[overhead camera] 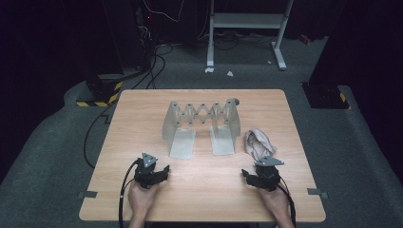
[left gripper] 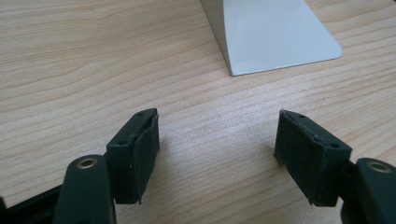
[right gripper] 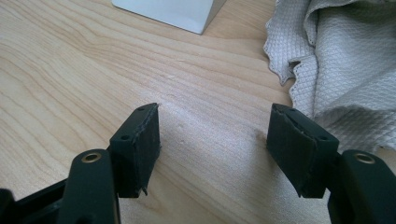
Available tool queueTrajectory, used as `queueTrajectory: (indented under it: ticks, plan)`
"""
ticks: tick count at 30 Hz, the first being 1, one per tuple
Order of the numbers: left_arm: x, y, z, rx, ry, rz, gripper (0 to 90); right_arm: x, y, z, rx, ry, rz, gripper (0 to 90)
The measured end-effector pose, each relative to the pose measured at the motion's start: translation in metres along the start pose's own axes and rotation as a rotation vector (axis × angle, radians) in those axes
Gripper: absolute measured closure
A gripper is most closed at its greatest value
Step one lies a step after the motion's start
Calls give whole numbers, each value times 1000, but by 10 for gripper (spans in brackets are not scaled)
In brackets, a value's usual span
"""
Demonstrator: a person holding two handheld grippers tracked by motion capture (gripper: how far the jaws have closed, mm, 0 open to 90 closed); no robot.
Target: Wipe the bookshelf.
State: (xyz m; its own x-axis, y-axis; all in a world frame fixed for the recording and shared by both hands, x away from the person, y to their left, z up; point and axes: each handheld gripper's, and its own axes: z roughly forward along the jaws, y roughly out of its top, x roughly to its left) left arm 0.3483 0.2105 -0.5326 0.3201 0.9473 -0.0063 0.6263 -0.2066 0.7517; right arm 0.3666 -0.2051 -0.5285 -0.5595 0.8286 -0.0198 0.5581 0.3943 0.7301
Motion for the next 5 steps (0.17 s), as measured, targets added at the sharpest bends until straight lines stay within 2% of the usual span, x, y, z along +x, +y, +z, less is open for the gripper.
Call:
queueTrajectory:
  ticks: [5]
  plan:
    - [0,0,0,-1,-1,-3,306,0,0,0,0,1,-1,345]
